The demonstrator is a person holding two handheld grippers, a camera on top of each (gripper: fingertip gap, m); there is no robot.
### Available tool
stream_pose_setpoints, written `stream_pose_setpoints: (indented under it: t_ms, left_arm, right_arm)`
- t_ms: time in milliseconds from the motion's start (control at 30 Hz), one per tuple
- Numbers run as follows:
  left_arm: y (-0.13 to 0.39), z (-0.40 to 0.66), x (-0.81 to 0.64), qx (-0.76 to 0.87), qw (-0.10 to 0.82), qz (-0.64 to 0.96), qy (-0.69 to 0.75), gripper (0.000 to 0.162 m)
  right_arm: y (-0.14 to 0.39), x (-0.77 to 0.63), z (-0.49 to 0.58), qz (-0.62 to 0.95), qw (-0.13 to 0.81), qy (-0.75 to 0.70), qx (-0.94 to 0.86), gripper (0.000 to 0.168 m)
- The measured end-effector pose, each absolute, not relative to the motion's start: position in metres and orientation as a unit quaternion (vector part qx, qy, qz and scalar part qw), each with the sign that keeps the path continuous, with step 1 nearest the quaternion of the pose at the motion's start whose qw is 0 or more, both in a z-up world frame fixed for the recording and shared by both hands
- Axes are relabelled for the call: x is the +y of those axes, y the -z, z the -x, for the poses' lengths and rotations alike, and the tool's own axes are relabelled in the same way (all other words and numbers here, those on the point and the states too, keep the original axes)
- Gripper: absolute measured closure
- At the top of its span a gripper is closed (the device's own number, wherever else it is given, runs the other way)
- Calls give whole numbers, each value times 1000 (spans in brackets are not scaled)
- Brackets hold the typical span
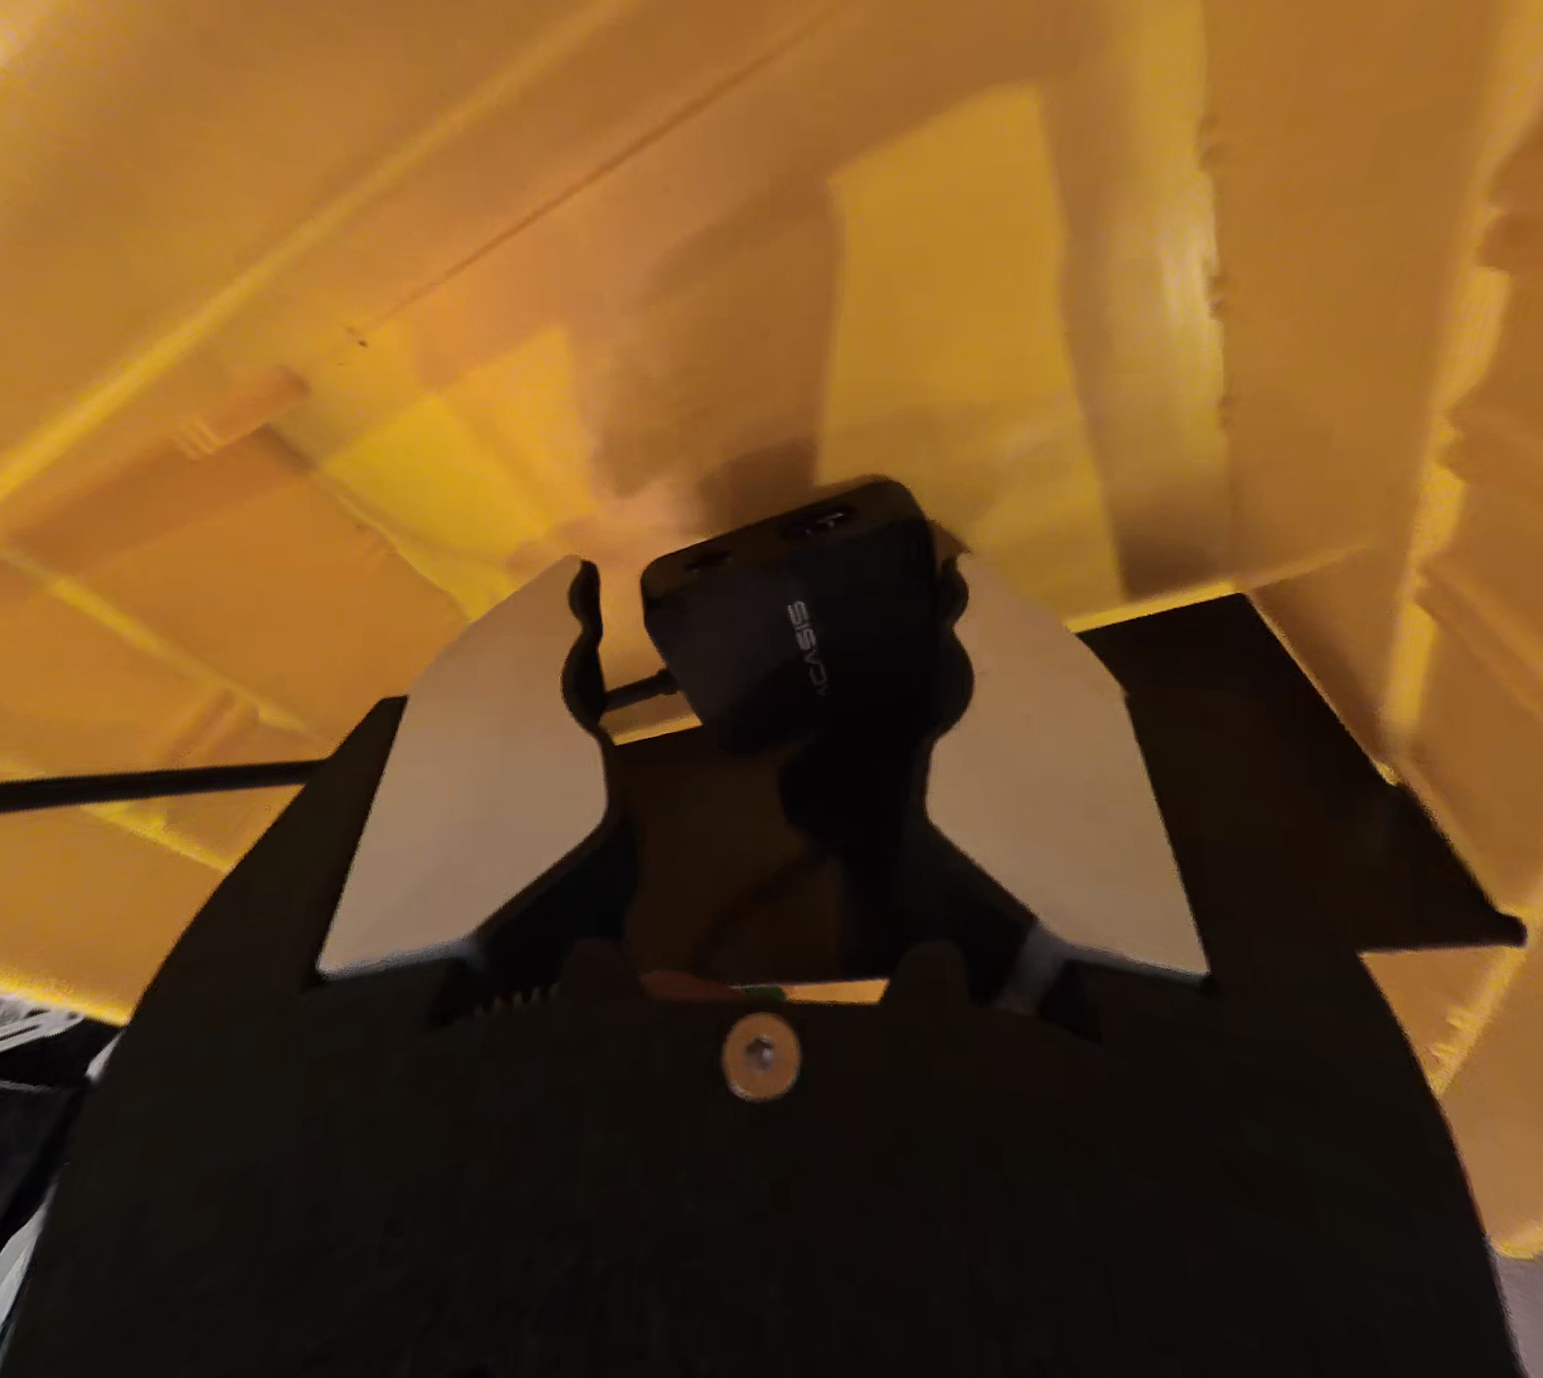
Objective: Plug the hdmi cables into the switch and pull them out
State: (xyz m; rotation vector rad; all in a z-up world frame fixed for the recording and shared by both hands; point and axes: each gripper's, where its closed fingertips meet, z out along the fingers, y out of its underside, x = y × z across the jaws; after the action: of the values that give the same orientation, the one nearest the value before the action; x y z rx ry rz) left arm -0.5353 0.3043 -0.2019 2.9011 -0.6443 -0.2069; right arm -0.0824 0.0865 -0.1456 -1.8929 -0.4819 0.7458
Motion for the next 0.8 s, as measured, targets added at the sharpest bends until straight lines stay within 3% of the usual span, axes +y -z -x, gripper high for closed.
stream_pose_setpoints:
  t_ms: [100, 267, 600, 800]
  left_arm:
    - [205, 534, 303, -211, 75, -973, 55, 95]
    - [184, 532, 311, -234, 2, -971, 55, 95]
    - [39, 485, 283, -295, -409, -861, 67, 96]
    - [-7, 388, 218, -299, -564, -769, -6, 96]
  right_arm:
    - [147, 84, 83, 784, 501, -302, -207, 143]
    - [147, 84, 81, 785, 503, -297, -209, 143]
    - [141, 82, 91, 772, 525, -265, -242, 140]
    - [118, 85, 147, 715, 566, -251, -327, 136]
